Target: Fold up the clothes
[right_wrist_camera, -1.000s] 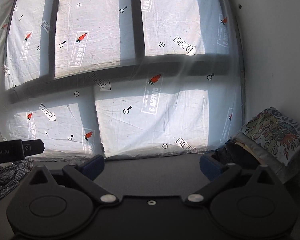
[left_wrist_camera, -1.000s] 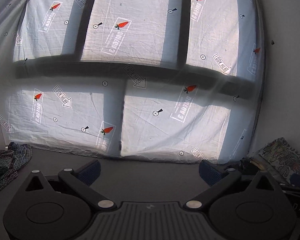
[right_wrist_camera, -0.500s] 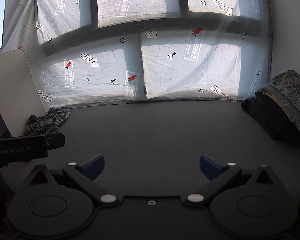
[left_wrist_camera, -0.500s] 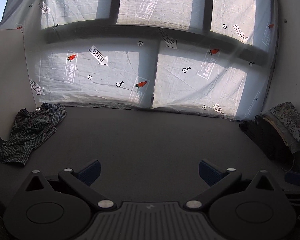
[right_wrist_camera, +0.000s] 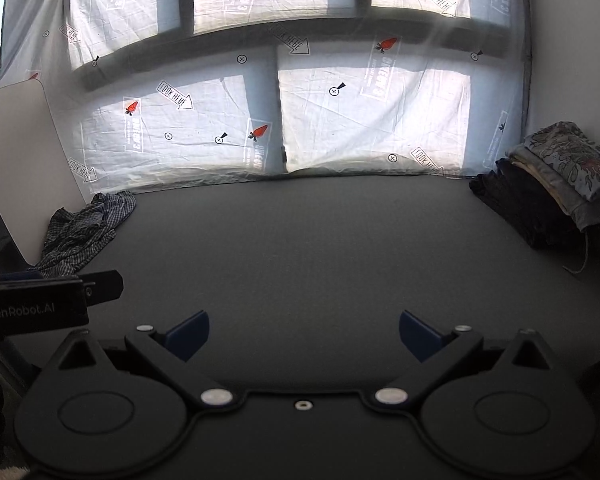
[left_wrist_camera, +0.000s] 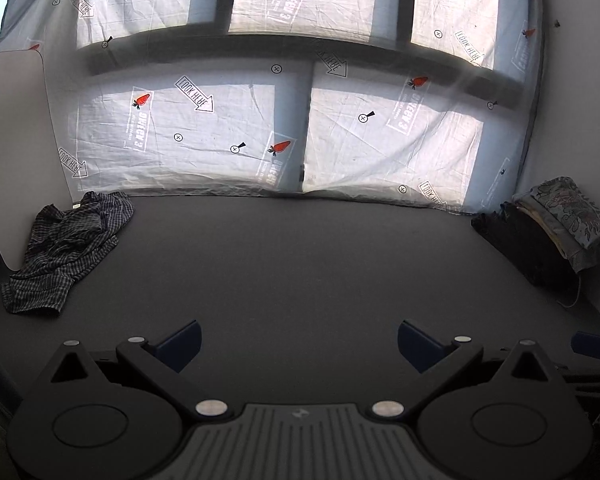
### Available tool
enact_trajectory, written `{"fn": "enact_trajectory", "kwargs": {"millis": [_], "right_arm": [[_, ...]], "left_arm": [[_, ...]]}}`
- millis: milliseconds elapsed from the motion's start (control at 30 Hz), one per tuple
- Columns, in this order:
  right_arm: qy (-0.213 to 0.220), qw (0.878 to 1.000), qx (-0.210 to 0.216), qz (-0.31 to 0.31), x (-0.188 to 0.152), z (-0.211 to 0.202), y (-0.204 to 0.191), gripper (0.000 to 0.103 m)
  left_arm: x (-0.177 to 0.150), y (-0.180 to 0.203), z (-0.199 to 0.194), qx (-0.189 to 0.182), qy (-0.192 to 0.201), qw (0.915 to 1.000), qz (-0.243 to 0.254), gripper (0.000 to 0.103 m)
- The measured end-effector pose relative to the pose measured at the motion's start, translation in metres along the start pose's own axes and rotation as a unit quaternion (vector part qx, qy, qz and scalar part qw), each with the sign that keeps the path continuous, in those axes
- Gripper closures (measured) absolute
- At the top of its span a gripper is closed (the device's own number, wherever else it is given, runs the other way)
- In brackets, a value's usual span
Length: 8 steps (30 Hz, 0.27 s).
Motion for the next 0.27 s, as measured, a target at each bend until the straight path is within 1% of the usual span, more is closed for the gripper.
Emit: {"fn": "enact_trajectory", "kwargs": {"millis": [267], "right_arm": [[0.006,1.0,0.001,-0.012,-0.001,-0.0058,-0.0116,0.0]], "left_arm": [[-0.0027,-0.0075,-0.0077,-0.003,0.006,1.0,0.004,0.0]]}}
Point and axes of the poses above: each gripper's, at about its wrist camera, not at the fingertips, and z roughly the way its jaws point, y to its right, x to its top, the point moved 9 cm from there along z, roughly the way its jaws point, and after that the axes turned 4 degrees about z, right-handed, at the moved point
